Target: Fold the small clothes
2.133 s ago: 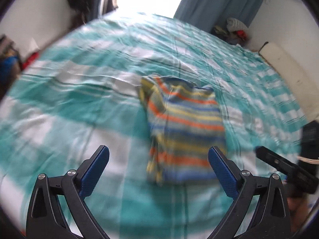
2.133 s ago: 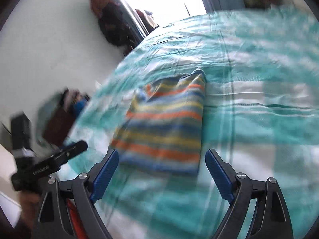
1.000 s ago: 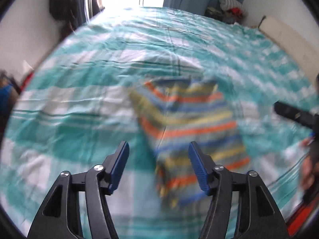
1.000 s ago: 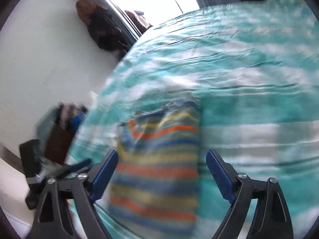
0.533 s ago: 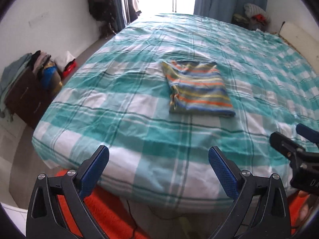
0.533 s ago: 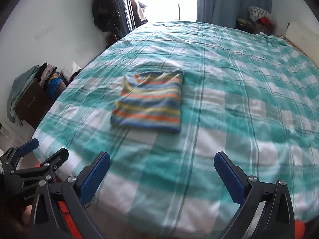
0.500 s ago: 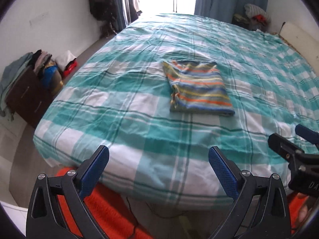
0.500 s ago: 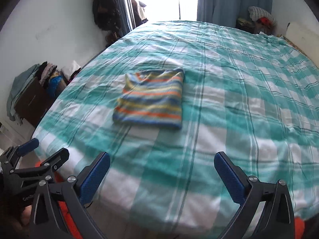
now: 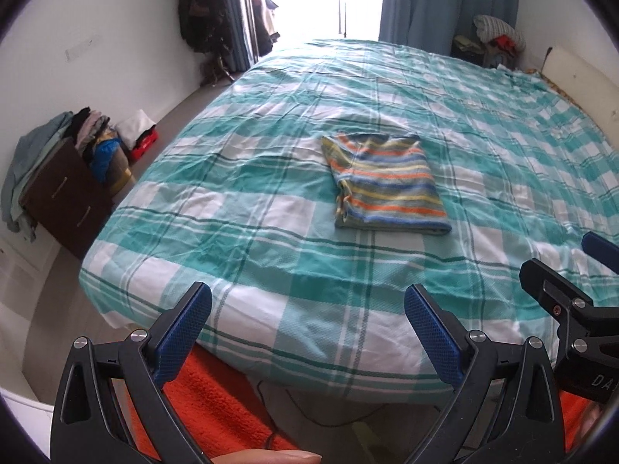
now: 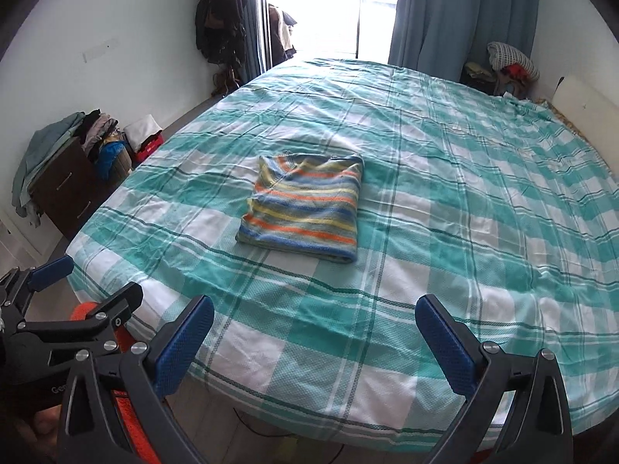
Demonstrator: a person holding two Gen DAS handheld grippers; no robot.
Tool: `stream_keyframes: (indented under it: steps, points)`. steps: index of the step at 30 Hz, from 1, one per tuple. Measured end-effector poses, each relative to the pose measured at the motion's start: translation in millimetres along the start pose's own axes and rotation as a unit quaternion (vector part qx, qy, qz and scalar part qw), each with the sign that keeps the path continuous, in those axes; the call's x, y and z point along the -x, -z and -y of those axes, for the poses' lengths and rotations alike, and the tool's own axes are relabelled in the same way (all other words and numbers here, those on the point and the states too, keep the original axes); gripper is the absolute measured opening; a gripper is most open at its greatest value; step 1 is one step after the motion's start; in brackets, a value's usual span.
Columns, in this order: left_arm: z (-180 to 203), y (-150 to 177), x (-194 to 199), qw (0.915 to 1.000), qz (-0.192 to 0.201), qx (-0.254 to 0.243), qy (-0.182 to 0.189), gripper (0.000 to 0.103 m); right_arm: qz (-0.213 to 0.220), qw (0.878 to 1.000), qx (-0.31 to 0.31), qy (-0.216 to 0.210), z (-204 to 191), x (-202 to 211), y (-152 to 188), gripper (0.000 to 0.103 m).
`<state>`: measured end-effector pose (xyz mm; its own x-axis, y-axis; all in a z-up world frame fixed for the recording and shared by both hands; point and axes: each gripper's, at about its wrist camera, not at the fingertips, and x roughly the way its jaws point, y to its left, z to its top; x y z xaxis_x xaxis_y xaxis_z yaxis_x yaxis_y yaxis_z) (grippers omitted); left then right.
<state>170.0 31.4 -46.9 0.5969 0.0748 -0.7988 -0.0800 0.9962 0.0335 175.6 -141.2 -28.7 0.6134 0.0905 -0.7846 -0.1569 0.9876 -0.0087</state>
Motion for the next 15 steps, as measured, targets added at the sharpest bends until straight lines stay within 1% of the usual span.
stream_keyframes:
  steps: [8,15]
  points:
    - [4.5,-2.6,5.1,1.0,0.008,-0.003,0.0,0.1,0.008,1.0,-0.002,0.008,4.8,4.5,-2.5,0.103]
    - [6.6,-3.5,6.1,0.9999,0.01,-0.002,0.004,0.1,0.007,1.0,-0.004,0.006,8.5,5.2,-2.7,0.103]
